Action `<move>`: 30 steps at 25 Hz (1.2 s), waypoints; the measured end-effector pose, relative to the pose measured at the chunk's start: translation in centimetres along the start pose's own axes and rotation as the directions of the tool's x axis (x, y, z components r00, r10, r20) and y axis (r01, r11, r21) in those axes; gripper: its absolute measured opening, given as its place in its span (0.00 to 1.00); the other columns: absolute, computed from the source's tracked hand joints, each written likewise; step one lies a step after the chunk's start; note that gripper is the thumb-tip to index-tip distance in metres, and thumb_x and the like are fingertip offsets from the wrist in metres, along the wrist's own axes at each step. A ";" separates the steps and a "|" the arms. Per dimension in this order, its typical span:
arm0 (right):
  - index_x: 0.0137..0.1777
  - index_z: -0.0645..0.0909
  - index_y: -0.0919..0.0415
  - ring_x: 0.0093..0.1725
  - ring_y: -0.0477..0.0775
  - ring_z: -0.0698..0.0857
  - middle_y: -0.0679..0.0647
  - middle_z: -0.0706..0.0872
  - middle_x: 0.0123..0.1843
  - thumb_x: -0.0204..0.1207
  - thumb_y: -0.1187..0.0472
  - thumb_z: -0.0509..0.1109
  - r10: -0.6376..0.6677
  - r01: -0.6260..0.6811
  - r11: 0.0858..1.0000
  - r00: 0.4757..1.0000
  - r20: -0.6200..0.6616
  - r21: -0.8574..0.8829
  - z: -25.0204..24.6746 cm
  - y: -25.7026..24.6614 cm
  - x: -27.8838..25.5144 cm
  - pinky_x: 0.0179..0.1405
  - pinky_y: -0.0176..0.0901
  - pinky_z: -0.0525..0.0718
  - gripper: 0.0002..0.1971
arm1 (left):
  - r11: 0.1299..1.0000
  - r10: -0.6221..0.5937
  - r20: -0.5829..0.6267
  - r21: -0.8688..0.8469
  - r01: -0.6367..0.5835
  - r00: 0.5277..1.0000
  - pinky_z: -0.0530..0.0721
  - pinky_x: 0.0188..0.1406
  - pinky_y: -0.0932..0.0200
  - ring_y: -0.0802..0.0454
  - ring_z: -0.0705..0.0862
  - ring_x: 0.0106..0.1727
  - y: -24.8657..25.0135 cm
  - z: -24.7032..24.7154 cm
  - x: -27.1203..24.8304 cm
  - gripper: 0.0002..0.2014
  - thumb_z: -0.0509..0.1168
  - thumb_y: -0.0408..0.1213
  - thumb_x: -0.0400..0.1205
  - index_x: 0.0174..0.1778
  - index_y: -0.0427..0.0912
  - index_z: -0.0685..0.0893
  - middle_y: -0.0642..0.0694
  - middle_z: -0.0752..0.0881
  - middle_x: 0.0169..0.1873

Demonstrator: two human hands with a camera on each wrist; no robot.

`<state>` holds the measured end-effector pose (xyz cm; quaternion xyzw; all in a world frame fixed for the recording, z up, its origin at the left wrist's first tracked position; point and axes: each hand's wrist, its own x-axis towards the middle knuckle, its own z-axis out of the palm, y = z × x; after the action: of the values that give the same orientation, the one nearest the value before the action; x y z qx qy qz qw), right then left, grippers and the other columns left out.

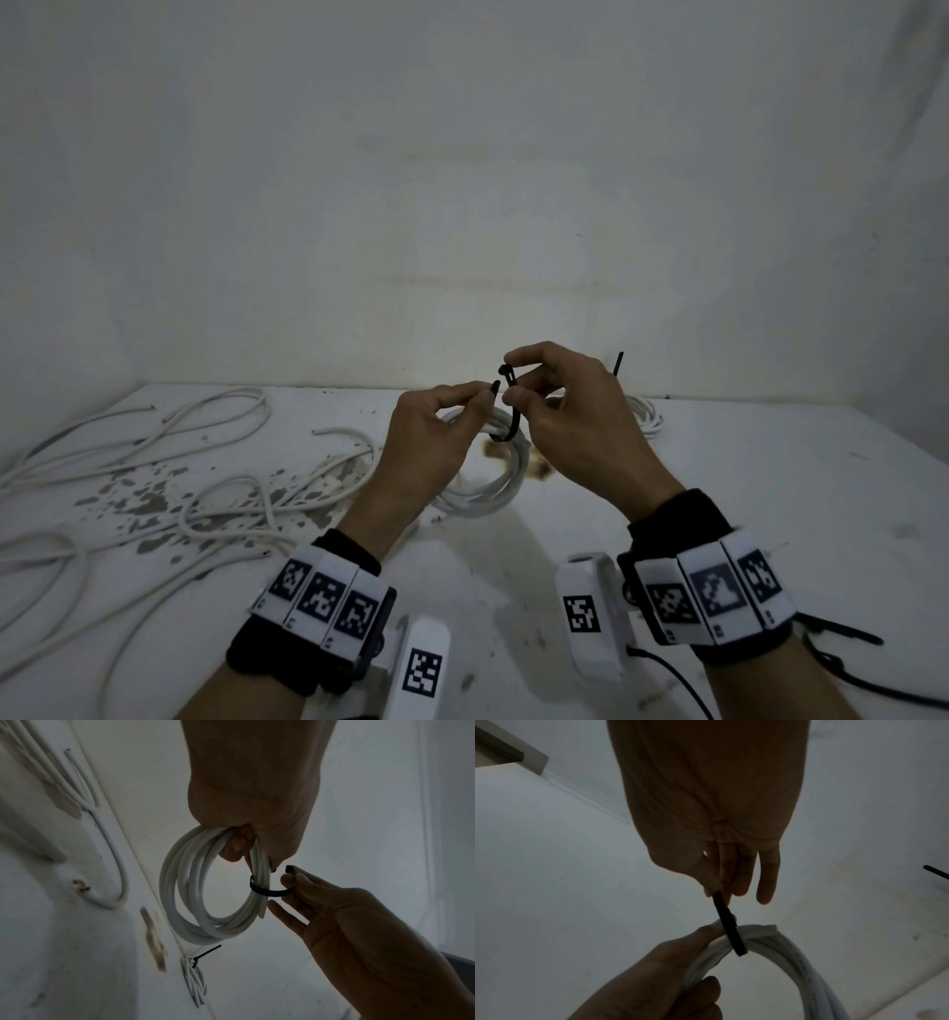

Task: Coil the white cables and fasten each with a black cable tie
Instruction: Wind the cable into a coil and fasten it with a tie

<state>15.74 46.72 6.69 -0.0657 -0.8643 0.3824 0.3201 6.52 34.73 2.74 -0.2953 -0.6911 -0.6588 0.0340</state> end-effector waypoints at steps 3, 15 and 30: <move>0.60 0.85 0.55 0.42 0.39 0.87 0.44 0.90 0.39 0.78 0.68 0.70 -0.009 0.009 0.999 1.000 0.014 -0.048 0.3 0.3 0.0 0.40 0.25 0.80 0.13 | 0.999 0.049 -0.010 0.025 -0.048 0.999 0.83 0.62 0.60 0.60 0.88 0.55 -0.6 -0.2 0.4 0.07 0.72 0.36 0.81 0.52 0.47 0.92 0.54 0.91 0.47; 0.53 0.88 0.58 0.28 0.43 0.86 0.52 0.92 0.34 0.79 0.63 0.72 -0.006 0.024 0.984 0.995 0.098 -0.175 0.0 0.1 -0.2 0.29 0.29 0.80 0.06 | 0.893 0.343 0.095 0.275 -0.356 0.935 0.85 0.47 0.61 0.60 0.88 0.42 -1.0 -0.9 0.6 0.06 0.72 0.36 0.80 0.48 0.43 0.94 0.50 0.92 0.41; 0.53 0.86 0.68 0.30 0.46 0.88 0.58 0.90 0.34 0.82 0.69 0.70 0.217 -0.172 0.837 0.976 -0.028 0.520 0.5 0.0 -0.4 0.30 0.33 0.84 0.05 | 0.995 -0.101 0.196 0.040 0.095 0.975 0.66 0.17 0.68 0.62 0.66 0.13 2.1 -1.0 -0.3 0.12 0.63 0.40 0.87 0.47 0.43 0.92 0.60 0.78 0.14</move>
<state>15.79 46.24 6.26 -0.0816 -0.7051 0.6264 0.3221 7.35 33.59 4.59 -0.3242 -0.7147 -0.6166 -0.0630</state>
